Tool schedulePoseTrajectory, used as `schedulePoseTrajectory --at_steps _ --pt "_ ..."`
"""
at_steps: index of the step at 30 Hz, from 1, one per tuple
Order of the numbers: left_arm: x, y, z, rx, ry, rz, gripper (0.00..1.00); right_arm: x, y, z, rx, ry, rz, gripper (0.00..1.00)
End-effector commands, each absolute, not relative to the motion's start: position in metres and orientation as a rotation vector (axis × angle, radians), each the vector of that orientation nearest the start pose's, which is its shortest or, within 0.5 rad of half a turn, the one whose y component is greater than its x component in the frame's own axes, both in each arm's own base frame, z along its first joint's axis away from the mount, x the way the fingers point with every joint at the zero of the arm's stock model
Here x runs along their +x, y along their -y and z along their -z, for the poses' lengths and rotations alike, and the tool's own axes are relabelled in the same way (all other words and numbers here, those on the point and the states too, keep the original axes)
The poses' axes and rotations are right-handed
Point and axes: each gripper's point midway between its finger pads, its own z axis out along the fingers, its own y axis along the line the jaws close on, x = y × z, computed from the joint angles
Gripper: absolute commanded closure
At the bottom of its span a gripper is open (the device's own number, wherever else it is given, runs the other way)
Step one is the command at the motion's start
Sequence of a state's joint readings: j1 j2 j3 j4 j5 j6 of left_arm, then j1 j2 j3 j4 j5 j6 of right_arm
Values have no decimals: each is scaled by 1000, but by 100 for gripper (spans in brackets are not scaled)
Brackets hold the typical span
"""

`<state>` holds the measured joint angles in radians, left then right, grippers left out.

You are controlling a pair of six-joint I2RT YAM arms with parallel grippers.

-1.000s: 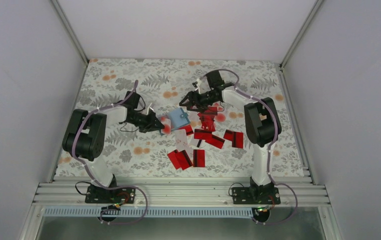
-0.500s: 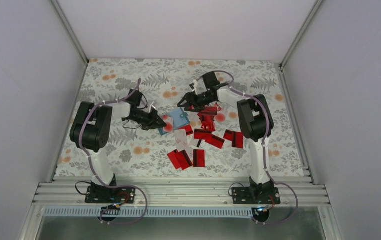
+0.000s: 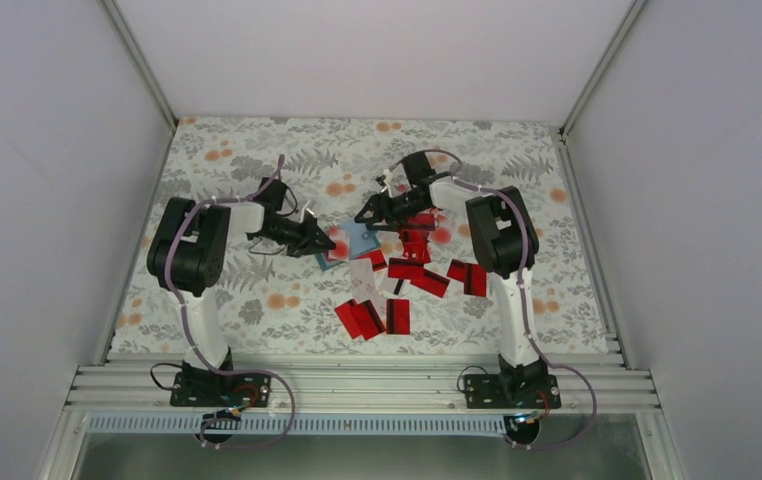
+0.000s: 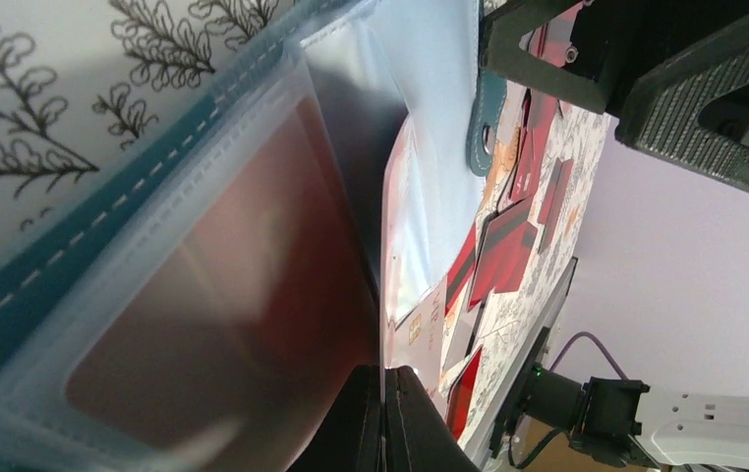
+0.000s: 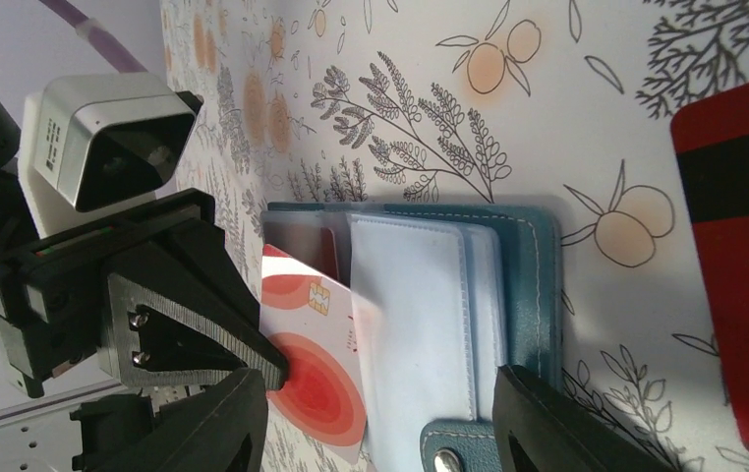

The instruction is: Put the credit cards into the card holder

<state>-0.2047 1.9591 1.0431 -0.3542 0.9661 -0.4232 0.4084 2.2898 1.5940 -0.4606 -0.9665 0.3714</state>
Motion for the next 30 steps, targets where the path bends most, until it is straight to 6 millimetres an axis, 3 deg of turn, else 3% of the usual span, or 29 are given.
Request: schedulePoseTrajectory --at_steps 1,9,19,30 --pt "345 212 -35 -71 -2757 1506 98 386 -327 -25 -375 -2763 -1528 41" --pt "361 208 -33 -147 -2730 1490 98 371 -326 -17 -367 -2799 -1545 43" --pt "365 210 -28 -163 -2724 1504 98 347 -326 -17 -385 -2810 -1586 43" --pt "356 210 -19 -144 -2742 1510 98 347 -332 -20 -396 -2801 -1605 43"
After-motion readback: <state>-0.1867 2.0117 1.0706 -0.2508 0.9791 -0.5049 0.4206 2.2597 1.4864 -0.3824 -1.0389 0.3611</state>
